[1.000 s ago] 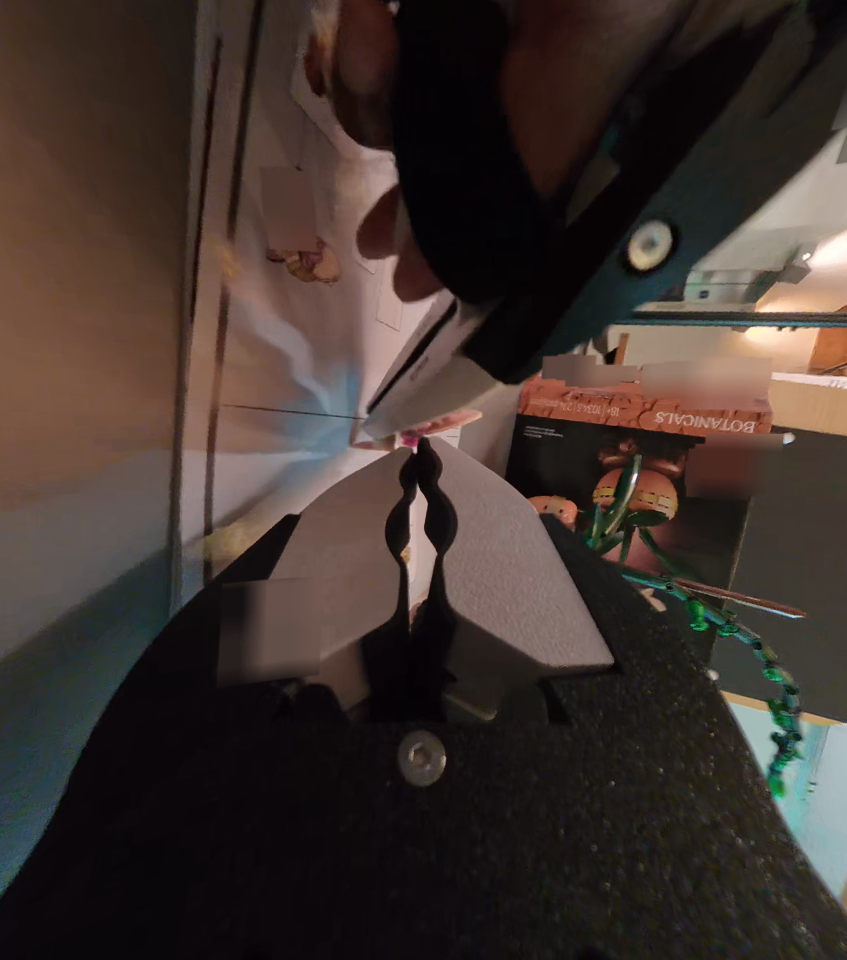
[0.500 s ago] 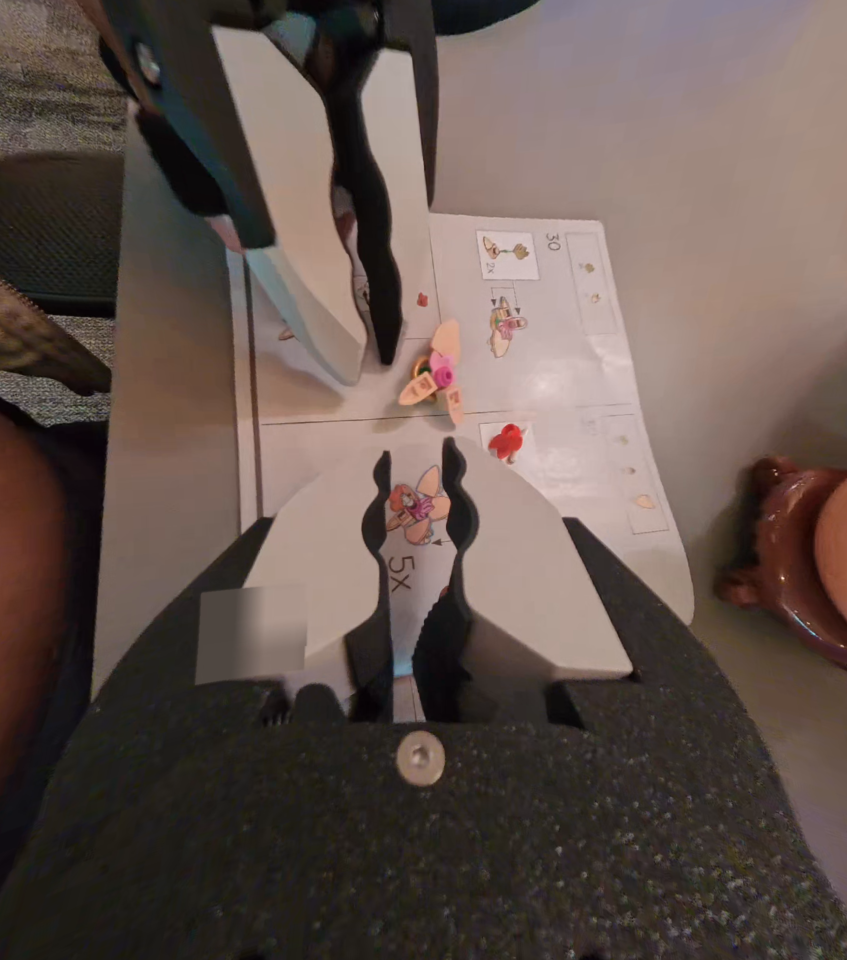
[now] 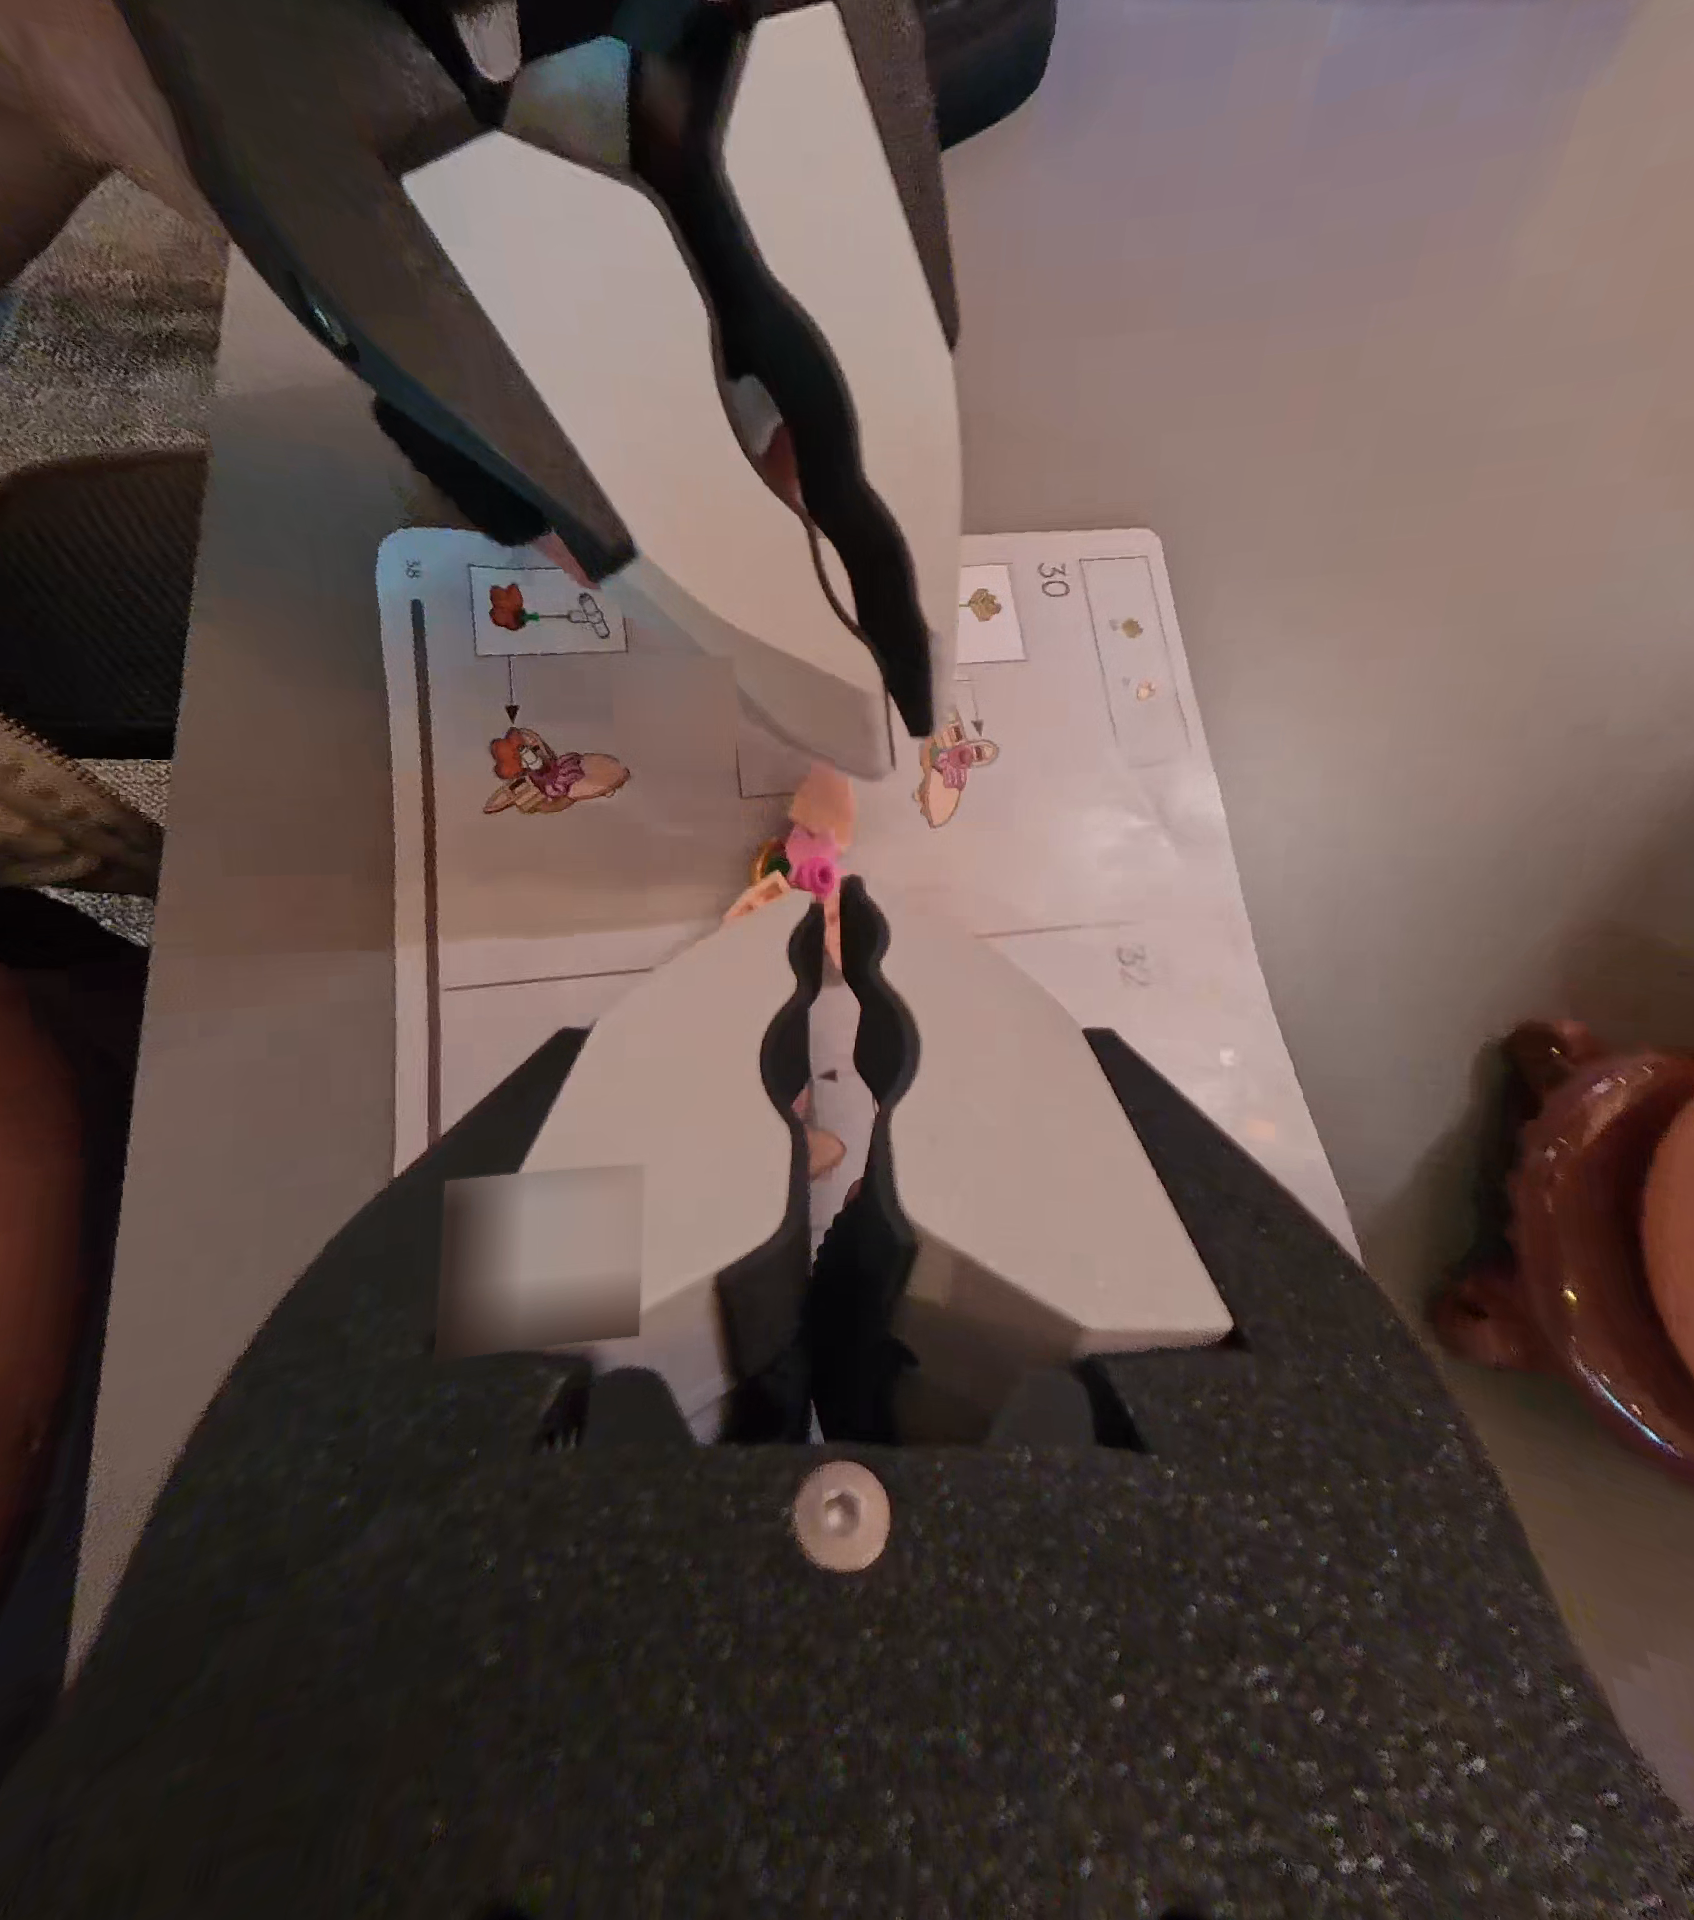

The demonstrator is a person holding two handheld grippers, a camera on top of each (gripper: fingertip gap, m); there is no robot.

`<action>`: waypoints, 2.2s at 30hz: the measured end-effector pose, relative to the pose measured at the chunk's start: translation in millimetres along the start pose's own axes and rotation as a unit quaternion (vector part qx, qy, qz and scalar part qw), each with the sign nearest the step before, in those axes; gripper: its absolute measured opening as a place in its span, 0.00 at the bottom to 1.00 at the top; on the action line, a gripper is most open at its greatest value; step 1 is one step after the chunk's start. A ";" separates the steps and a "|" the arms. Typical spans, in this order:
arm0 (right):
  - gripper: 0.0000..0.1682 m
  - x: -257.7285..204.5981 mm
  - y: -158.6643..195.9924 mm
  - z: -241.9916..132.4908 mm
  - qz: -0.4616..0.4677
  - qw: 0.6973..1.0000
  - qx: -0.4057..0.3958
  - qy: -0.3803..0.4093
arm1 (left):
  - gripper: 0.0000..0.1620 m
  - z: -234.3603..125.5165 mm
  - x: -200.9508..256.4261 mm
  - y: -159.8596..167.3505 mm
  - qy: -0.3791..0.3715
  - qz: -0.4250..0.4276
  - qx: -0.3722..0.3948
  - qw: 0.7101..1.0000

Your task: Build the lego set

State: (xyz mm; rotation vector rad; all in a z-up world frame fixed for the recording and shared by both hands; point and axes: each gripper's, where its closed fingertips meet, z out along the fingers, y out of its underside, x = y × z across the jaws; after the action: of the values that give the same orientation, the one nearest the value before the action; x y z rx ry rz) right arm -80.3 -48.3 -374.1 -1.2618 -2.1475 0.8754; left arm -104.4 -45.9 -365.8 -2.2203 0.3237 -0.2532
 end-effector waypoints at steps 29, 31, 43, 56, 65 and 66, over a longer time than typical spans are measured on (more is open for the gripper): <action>0.06 -13.6 2.4 6.6 0.049 0.998 -0.035 -0.011 | 0.05 2.7 7.5 20.2 -0.016 0.014 -0.027 0.999; 0.06 -15.0 0.5 6.2 0.056 0.998 -0.035 -0.010 | 0.05 2.8 7.4 20.2 -0.018 0.014 -0.027 0.999; 0.05 -14.0 3.1 9.3 0.066 0.997 -0.044 0.000 | 0.04 2.9 8.0 20.3 -0.019 0.011 -0.022 1.000; 0.09 25.5 29.1 -3.1 0.062 0.994 -0.085 0.001 | 0.07 -13.1 -4.5 14.8 -0.029 -0.024 0.022 0.999; 0.00 26.6 6.6 -16.0 -0.042 0.998 -0.012 0.039 | 0.08 -19.0 4.7 -7.4 -0.013 0.010 0.107 0.994; 0.00 26.3 5.5 -19.1 -0.061 0.997 -0.014 0.046 | 0.08 -17.6 6.0 -7.3 -0.004 0.000 0.104 0.995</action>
State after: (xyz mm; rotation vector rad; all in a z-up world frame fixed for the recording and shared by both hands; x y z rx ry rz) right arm -75.8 -17.6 -362.9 -1.1490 -2.1451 0.7245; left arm -102.8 -56.3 -348.9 -2.0161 0.2804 -0.2664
